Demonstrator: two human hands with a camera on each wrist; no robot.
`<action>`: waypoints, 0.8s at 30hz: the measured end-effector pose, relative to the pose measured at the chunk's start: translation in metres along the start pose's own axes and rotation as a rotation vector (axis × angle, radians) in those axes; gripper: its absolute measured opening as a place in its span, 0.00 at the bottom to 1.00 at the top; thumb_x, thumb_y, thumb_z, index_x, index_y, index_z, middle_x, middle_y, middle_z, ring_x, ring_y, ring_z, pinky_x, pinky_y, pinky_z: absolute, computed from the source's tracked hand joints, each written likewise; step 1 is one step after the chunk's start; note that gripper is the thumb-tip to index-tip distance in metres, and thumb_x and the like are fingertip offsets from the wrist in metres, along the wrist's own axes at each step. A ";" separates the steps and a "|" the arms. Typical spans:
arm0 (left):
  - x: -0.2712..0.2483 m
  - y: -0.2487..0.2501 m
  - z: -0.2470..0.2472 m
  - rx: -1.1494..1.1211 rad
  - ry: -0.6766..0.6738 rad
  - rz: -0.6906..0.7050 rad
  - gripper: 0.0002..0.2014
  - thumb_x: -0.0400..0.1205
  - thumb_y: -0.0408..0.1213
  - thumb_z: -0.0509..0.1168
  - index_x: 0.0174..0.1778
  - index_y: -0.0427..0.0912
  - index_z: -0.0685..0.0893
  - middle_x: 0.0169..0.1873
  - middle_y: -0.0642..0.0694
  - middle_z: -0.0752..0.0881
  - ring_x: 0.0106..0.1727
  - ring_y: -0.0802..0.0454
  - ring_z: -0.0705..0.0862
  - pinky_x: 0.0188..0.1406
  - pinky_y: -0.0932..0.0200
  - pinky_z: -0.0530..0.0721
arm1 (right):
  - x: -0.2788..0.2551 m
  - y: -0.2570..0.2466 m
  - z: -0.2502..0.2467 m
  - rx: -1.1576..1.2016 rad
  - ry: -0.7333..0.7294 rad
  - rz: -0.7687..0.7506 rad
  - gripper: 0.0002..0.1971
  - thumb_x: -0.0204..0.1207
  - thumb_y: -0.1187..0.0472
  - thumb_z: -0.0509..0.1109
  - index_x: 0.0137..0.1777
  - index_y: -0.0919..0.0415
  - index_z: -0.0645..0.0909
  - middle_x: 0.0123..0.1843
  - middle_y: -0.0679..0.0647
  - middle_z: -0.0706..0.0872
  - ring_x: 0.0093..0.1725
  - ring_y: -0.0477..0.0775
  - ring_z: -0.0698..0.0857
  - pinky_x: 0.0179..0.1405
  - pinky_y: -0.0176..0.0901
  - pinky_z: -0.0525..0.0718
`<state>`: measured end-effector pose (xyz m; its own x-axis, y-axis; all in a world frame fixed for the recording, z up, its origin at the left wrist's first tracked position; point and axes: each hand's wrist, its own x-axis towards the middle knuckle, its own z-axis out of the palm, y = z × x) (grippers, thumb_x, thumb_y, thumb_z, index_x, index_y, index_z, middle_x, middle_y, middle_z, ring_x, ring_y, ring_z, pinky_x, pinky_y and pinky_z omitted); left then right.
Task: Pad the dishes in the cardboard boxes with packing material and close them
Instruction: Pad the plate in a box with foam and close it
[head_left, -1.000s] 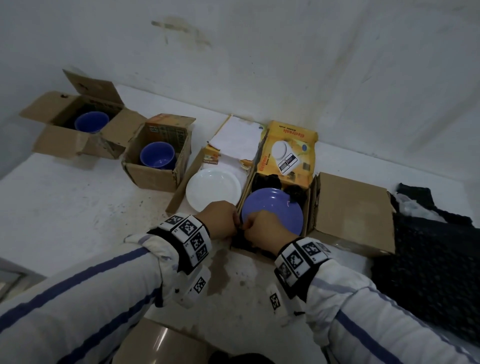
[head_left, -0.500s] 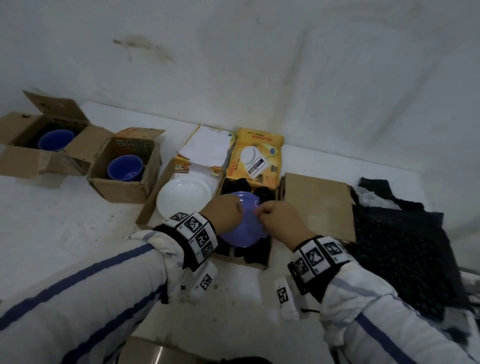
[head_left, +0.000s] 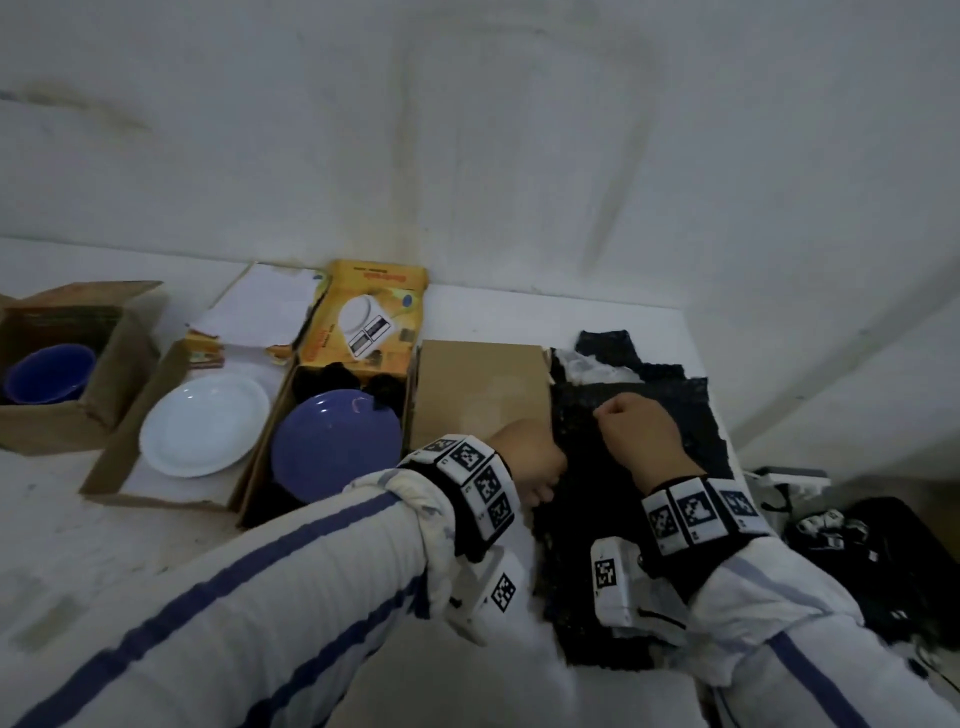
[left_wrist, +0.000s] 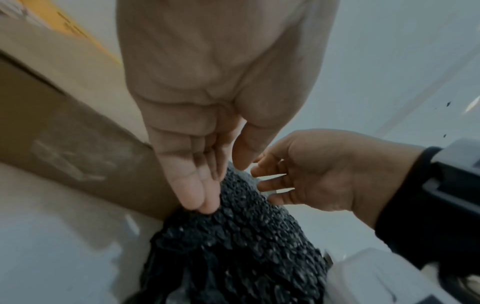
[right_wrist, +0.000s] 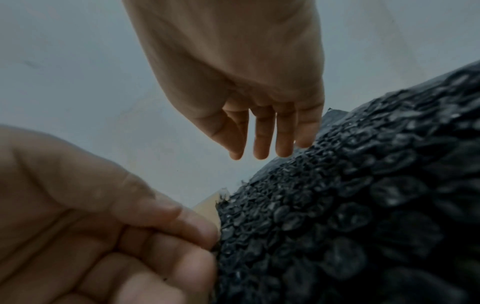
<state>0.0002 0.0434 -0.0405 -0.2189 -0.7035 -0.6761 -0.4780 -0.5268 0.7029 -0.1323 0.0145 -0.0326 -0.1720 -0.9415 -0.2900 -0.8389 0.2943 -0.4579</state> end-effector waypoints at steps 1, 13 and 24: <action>0.004 0.001 0.006 0.047 0.038 0.010 0.06 0.84 0.31 0.59 0.47 0.33 0.80 0.37 0.41 0.82 0.29 0.50 0.80 0.25 0.62 0.79 | 0.001 0.004 0.001 0.033 -0.023 0.007 0.10 0.80 0.62 0.59 0.51 0.58 0.83 0.57 0.59 0.85 0.57 0.61 0.83 0.52 0.46 0.79; 0.006 0.011 0.032 -0.279 0.046 0.020 0.04 0.82 0.36 0.63 0.42 0.43 0.80 0.38 0.46 0.80 0.35 0.53 0.79 0.34 0.60 0.81 | -0.005 0.013 0.003 0.269 -0.090 -0.006 0.10 0.76 0.66 0.61 0.39 0.52 0.80 0.49 0.54 0.84 0.56 0.59 0.83 0.60 0.56 0.82; -0.007 0.006 0.000 -0.335 0.330 0.285 0.15 0.66 0.32 0.70 0.23 0.46 0.68 0.23 0.47 0.72 0.29 0.48 0.72 0.33 0.54 0.69 | -0.008 -0.019 -0.008 0.643 -0.076 -0.066 0.10 0.77 0.64 0.65 0.35 0.57 0.81 0.41 0.57 0.87 0.45 0.58 0.85 0.45 0.49 0.82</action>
<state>-0.0007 0.0449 -0.0321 0.0040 -0.9243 -0.3817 -0.1297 -0.3790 0.9163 -0.1193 0.0146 -0.0147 -0.0743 -0.9536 -0.2917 -0.3656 0.2982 -0.8817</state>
